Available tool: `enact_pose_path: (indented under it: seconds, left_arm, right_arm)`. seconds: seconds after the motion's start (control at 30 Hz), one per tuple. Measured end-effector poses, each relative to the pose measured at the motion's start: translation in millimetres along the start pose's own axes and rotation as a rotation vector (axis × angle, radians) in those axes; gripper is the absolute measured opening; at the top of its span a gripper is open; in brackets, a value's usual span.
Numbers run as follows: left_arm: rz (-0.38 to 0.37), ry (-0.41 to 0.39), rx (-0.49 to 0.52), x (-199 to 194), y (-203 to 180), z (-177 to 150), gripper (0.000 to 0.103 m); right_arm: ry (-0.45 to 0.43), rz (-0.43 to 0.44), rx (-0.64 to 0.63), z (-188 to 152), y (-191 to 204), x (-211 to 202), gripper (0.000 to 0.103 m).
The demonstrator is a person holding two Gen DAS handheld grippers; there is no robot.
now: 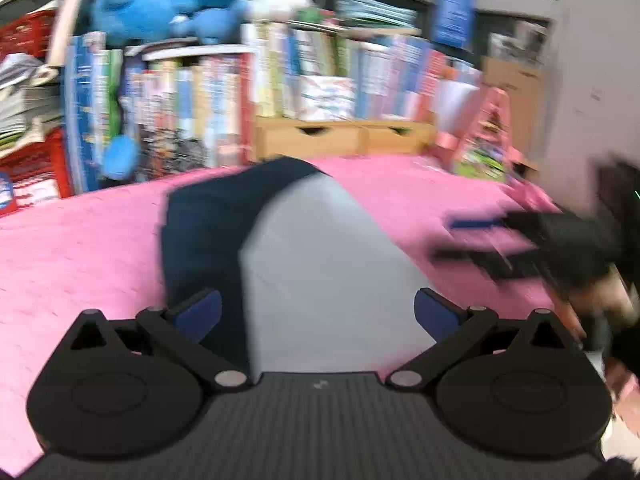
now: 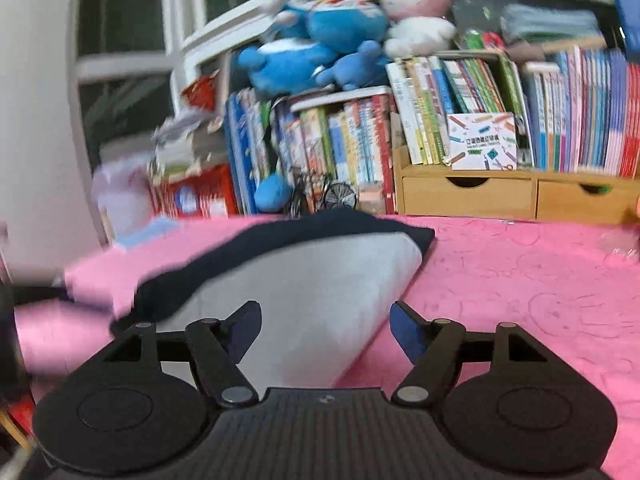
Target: Fold clothes
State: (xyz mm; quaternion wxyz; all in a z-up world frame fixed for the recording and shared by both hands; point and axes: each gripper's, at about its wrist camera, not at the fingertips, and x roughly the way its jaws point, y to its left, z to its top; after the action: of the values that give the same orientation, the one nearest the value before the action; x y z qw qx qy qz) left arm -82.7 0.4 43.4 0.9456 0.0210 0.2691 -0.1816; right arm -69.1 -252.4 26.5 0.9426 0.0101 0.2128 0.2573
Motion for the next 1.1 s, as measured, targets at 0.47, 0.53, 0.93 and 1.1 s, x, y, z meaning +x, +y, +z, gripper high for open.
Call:
enact_pose_path:
  seconds: [0.47, 0.53, 0.93, 1.1]
  left_arm:
    - [0.109, 0.262, 0.142, 176.9, 58.6, 76.9, 0.103]
    - [0.080, 0.295, -0.005, 187.3, 90.7, 87.5, 0.103]
    - [0.292, 0.312, -0.149, 204.0, 169.7, 70.9, 0.103]
    - [0.325, 0.201, -0.082, 155.6, 146.3, 87.9, 0.103]
  right_arm:
    - [0.164, -0.039, -0.018, -27.7, 24.6, 33.9, 0.046]
    - [0.185, -0.041, -0.007, -28.7, 23.0, 36.9, 0.048]
    - [0.219, -0.038, 0.036, -28.0, 16.8, 38.7, 0.061]
    - [0.221, -0.076, 0.045, -27.3, 16.0, 39.8, 0.075]
